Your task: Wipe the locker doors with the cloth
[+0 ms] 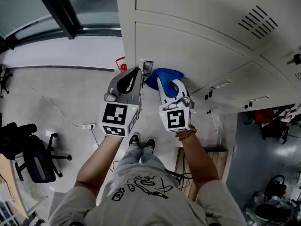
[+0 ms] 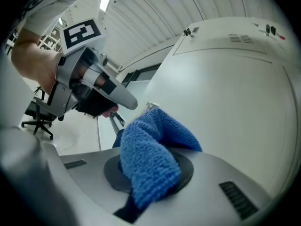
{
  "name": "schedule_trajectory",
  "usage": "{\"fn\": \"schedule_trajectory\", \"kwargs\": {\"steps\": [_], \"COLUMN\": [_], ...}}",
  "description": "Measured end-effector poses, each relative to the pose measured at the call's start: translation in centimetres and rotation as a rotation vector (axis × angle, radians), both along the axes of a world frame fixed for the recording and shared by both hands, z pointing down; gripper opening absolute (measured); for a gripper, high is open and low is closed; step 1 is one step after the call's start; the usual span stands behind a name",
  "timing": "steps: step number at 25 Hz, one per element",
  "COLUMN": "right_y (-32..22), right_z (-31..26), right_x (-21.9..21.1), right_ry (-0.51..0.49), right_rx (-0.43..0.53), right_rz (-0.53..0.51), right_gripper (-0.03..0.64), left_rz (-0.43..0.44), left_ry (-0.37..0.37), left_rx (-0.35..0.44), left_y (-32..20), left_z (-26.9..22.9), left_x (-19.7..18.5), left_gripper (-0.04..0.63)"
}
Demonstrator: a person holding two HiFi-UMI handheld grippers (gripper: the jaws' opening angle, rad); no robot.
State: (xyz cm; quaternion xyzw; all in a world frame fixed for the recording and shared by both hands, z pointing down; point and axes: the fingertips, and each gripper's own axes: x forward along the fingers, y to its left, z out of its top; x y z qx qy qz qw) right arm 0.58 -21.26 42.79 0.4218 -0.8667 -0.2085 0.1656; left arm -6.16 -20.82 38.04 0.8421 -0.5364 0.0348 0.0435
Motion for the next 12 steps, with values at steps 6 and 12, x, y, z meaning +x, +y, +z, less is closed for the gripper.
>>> {"fn": "schedule_trajectory", "kwargs": {"steps": [6,12], "right_y": [0.3,0.7], "right_z": [-9.3,-16.2], "right_x": [-0.9,-1.0], "right_ry": [-0.105,-0.154], "right_rx": [0.099,0.142], "right_rz": [-0.043,-0.058], "right_gripper": [0.032,0.032], "left_rz": [0.042,0.071], "left_ry": [-0.005,-0.018], "left_rx": [0.068,0.133], "left_y": [0.5,0.9], "left_z": [-5.6,-10.5], "left_x": [0.5,1.3], "left_gripper": [0.003,0.003]}}
